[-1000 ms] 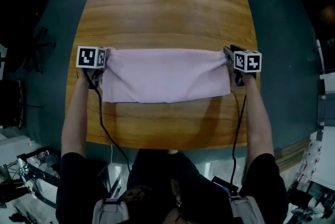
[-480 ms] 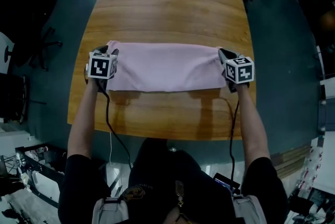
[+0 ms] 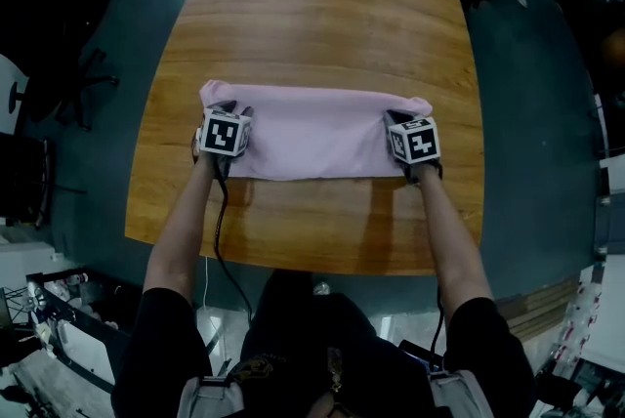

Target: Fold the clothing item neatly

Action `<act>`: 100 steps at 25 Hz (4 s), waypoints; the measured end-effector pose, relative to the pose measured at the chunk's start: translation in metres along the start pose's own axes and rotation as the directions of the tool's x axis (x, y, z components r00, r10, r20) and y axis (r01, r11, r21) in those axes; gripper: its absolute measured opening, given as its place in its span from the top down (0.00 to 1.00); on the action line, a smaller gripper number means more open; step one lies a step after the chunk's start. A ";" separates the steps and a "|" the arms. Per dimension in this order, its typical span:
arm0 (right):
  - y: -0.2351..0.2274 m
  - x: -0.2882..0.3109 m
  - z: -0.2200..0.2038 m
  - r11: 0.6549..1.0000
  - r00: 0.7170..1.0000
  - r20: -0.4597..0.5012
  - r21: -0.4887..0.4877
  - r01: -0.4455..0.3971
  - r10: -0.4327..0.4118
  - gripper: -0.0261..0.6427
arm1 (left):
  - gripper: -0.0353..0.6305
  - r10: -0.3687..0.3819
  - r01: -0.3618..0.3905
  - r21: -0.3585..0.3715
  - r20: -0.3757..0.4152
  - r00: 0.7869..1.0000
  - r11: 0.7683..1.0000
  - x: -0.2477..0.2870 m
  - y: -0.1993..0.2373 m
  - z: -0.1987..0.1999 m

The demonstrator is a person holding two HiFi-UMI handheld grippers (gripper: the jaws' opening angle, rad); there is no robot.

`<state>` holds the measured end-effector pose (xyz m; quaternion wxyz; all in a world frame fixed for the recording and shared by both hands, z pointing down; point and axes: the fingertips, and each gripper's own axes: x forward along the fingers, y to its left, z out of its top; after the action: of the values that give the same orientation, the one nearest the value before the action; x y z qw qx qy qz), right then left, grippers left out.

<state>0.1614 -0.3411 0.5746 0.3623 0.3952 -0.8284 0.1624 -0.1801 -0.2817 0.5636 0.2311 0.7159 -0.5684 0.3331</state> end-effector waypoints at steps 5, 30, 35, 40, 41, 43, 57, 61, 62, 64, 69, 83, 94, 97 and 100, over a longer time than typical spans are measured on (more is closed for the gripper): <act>-0.006 0.007 -0.006 0.997 1.000 -0.008 0.073 0.011 -0.010 0.96 | 0.71 -0.039 0.039 -0.011 -0.008 0.999 0.999 0.020 0.012 -0.003; 0.099 -0.104 -0.129 0.989 1.000 -0.020 0.147 -0.007 0.010 0.96 | 0.76 0.022 -0.027 -0.041 -0.103 0.994 0.999 -0.090 -0.052 -0.126; 0.121 -0.120 -0.146 0.991 1.000 -0.006 0.135 -0.005 0.006 0.96 | 0.76 0.037 -0.040 -0.033 -0.088 0.995 0.999 -0.109 -0.058 -0.149; 0.117 -0.150 -0.128 0.990 0.993 0.118 0.137 -0.017 0.001 0.96 | 0.74 0.086 -0.086 -0.039 0.005 0.996 0.996 -0.135 -0.059 -0.139; 0.116 -0.164 -0.120 0.990 0.987 0.161 0.138 -0.017 -0.006 0.96 | 0.74 0.097 -0.095 -0.053 0.043 0.994 0.994 -0.149 -0.059 -0.131; 0.119 -0.195 -0.105 0.990 0.970 0.243 0.137 -0.018 -0.017 0.96 | 0.74 0.107 -0.099 -0.065 0.121 0.987 0.993 -0.182 -0.062 -0.116; 0.270 -0.299 -0.033 0.966 0.826 0.555 0.143 -0.215 0.102 0.96 | 0.94 -0.137 0.175 -0.063 0.396 0.908 0.982 -0.320 -0.150 -0.100; 0.323 -0.314 -0.014 0.970 0.811 0.573 0.110 -0.217 0.116 0.96 | 0.94 -0.250 0.275 -0.007 0.395 0.884 0.961 -0.344 -0.160 -0.111; 0.335 -0.319 -0.011 0.971 0.807 0.579 0.103 -0.214 0.117 0.96 | 0.94 -0.272 0.294 0.005 0.394 0.878 0.956 -0.350 -0.162 -0.113; 0.355 -0.326 -0.007 0.973 0.800 0.589 0.094 -0.212 0.118 0.96 | 0.94 -0.309 0.324 0.031 0.398 0.864 0.946 -0.361 -0.167 -0.112; 0.390 -0.344 -0.003 0.977 0.790 0.605 0.090 -0.192 0.100 0.96 | 0.94 -0.367 0.376 0.071 0.447 0.816 0.924 -0.389 -0.174 -0.111; 0.421 -0.376 -0.004 0.984 0.777 0.629 0.117 -0.133 0.030 0.96 | 0.94 -0.441 0.430 0.132 0.437 0.784 0.893 -0.417 -0.189 -0.119; 0.424 -0.388 -0.007 0.984 0.766 0.642 0.139 -0.114 -0.002 0.96 | 0.94 -0.470 0.445 0.166 0.438 0.766 0.880 -0.424 -0.197 -0.117; 0.425 -0.391 -0.007 0.983 0.765 0.644 0.146 -0.112 -0.009 0.96 | 0.94 -0.476 0.449 0.171 0.435 0.764 0.877 -0.426 -0.199 -0.117; 0.427 -0.393 -0.006 0.982 0.762 0.648 0.150 -0.110 -0.013 0.96 | 0.94 -0.482 0.454 0.174 0.434 0.761 0.874 -0.429 -0.199 -0.117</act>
<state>0.0017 0.1443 0.2997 0.0135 0.4362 -0.8942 0.0996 -0.0695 0.1337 0.3349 0.1428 0.8996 -0.4002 0.1003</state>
